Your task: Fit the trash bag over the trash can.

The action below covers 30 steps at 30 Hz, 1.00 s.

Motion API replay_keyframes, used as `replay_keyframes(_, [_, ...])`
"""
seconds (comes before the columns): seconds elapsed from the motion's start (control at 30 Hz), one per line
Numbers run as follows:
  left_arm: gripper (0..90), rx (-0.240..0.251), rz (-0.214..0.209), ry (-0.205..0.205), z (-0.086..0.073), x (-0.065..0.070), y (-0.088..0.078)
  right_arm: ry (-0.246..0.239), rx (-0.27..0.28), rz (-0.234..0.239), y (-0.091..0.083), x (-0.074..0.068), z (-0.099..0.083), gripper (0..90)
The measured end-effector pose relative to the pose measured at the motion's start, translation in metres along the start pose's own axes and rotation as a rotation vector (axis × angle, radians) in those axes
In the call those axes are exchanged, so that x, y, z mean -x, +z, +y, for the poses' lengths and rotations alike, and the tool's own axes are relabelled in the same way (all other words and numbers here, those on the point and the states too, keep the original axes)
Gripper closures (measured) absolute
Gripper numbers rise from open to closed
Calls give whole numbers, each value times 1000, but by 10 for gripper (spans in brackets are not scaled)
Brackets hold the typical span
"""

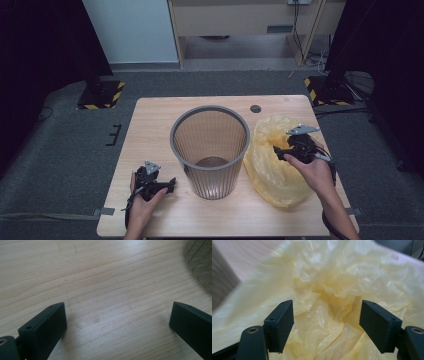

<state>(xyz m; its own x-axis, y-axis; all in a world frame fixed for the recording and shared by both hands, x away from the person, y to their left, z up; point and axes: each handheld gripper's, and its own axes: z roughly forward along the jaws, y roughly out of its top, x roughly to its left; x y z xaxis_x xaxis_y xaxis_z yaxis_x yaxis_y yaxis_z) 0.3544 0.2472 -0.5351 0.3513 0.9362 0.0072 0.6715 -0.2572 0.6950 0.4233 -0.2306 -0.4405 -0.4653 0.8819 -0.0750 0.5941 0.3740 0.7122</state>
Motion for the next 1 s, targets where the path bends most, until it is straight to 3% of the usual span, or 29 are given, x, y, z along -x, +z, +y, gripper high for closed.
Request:
replay_keyframes(0.13, [4, 0, 0, 0, 0, 0, 0, 31, -41, 3, 28, 3, -13, 187])
replay_keyframes(0.37, [6, 0, 2, 0, 0, 0, 0, 96, -89, 18, 62, 8, -37, 57])
replay_keyframes(0.6, [6, 1, 2, 0, 0, 0, 0, 96, -114, 14, 72, 8, -54, 52])
replay_keyframes(0.73, [7, 1, 4, 0, 0, 0, 0, 95, -82, 16, 70, 6, -60, 61])
replay_keyframes(0.77, [7, 1, 4, 0, 0, 1, 0, 98, -74, 15, 69, 5, -61, 89])
replay_keyframes(0.87, [8, 1, 5, -1, 0, 1, 0, 87, -46, 27, 63, 4, -64, 280])
replay_keyframes(1.0, [8, 1, 5, -1, 0, 1, 0, 89, -25, 26, 56, 4, -67, 610])
